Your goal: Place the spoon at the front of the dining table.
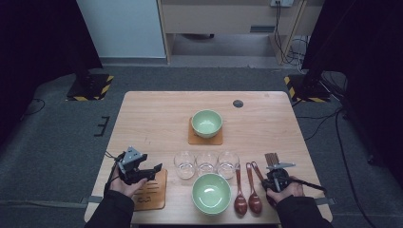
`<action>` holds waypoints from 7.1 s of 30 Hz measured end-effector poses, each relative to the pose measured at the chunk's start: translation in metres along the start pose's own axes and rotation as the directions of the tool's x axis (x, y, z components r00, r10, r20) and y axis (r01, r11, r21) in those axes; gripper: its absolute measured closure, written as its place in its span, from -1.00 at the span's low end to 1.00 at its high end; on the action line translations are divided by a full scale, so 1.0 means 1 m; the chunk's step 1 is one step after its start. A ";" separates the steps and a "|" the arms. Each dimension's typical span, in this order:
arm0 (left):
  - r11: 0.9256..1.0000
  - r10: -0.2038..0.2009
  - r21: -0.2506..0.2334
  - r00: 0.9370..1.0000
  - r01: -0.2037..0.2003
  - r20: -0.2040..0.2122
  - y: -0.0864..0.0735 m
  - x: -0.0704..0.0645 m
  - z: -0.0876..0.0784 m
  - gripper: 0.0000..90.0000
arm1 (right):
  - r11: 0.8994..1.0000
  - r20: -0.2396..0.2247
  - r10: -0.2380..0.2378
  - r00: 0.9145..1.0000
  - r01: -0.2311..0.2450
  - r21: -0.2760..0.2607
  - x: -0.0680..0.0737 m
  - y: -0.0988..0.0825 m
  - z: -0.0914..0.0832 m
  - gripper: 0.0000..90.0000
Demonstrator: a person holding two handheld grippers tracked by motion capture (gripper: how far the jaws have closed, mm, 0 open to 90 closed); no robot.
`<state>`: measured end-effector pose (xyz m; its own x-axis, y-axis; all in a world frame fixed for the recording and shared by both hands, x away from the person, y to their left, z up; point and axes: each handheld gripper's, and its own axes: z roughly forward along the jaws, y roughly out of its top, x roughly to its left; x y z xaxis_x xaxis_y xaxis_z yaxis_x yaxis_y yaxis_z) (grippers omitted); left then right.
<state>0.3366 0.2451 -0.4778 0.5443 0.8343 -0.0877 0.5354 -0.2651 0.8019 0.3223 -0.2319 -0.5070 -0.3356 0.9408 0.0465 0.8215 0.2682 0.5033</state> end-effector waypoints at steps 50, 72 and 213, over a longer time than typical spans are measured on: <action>0.979 -0.050 -0.191 0.995 0.067 0.091 0.019 -0.016 -0.011 -0.41 | 0.978 -0.134 -0.003 0.991 -0.026 -0.209 -0.013 0.005 -0.014 0.81; 0.962 0.079 -0.272 0.959 -0.001 0.273 0.112 -0.101 0.030 -0.40 | 0.980 -0.123 -0.011 0.992 -0.013 -0.197 -0.014 0.003 -0.013 0.81; 0.996 -0.001 0.079 0.894 -0.039 0.449 0.139 -0.207 0.182 0.63 | 0.949 -0.177 -0.094 0.980 0.035 -0.314 -0.012 0.004 -0.025 0.82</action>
<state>0.4162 -0.0525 -0.4557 0.7758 0.5288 -0.3442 0.5633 -0.3346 0.7555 0.3179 -0.2472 -0.4835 -0.4877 0.8599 0.1506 0.6233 0.2222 0.7497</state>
